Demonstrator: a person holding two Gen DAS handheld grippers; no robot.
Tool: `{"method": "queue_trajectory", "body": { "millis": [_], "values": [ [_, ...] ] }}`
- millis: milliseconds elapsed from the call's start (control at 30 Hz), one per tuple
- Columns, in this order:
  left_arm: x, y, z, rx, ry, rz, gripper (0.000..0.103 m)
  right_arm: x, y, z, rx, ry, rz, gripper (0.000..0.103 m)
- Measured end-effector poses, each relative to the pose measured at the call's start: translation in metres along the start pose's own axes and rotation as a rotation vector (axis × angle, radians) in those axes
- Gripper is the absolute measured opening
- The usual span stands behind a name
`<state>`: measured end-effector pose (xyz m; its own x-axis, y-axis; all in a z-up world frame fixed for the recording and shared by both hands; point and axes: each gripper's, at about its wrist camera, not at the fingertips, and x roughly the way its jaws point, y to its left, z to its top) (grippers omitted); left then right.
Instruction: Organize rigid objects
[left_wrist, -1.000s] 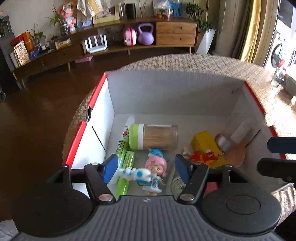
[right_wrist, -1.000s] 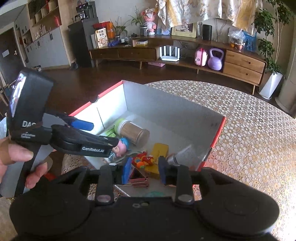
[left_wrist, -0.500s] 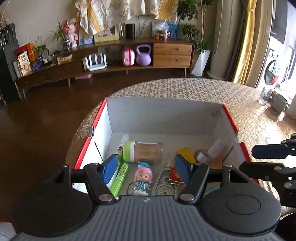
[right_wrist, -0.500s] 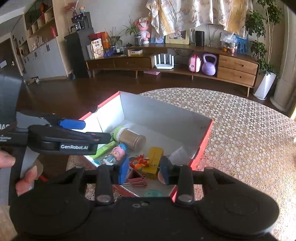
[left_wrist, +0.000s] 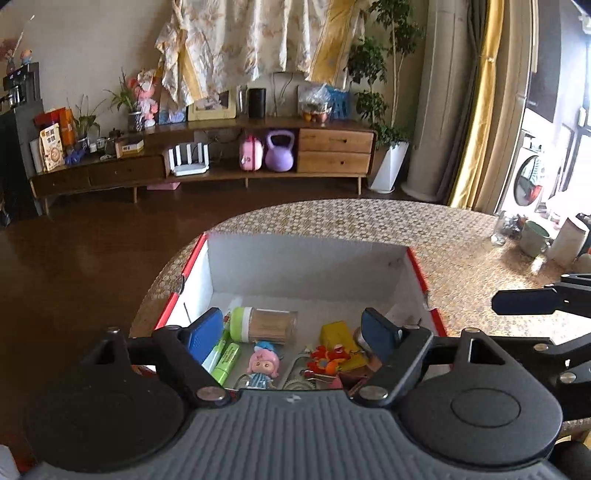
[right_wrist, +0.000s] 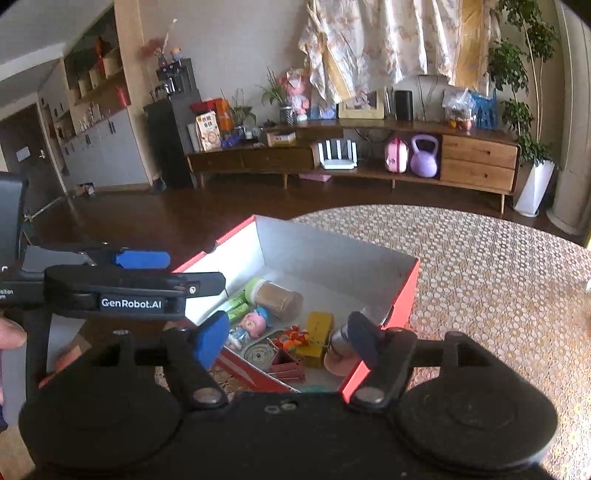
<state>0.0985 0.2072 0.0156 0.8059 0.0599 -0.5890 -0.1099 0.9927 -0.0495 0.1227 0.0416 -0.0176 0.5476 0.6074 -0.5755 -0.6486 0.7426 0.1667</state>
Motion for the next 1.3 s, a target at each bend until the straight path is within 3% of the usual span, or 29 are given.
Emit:
{"method": "queue_trajectory", "body": {
  "millis": [300, 400, 533, 700, 1033, 1300],
  "values": [
    [-0.017, -0.012, -0.004, 0.008, -0.041, -0.015, 0.085, -0.020, -0.006, -0.005, 0.032, -0.066, 0.026, 0.094],
    [-0.020, -0.015, -0.006, 0.011, -0.046, -0.016, 0.096, -0.024, -0.007, -0.006, 0.043, -0.088, 0.027, 0.099],
    [-0.023, -0.016, -0.008, 0.015, -0.050, -0.019, 0.097, -0.029, -0.008, -0.010, 0.053, -0.117, 0.026, 0.103],
    [-0.027, -0.018, -0.012, 0.010, -0.049, -0.025, 0.100, -0.035, -0.008, -0.015, 0.057, -0.139, 0.025, 0.103],
    [-0.037, -0.033, -0.019, 0.076, -0.087, 0.079, 0.100, -0.039, -0.013, -0.021, 0.076, -0.147, 0.030, 0.103],
    [-0.039, -0.035, -0.025, 0.063, -0.072, 0.068, 0.100, -0.042, -0.015, -0.027, 0.089, -0.138, 0.029, 0.103]
  ]
}}
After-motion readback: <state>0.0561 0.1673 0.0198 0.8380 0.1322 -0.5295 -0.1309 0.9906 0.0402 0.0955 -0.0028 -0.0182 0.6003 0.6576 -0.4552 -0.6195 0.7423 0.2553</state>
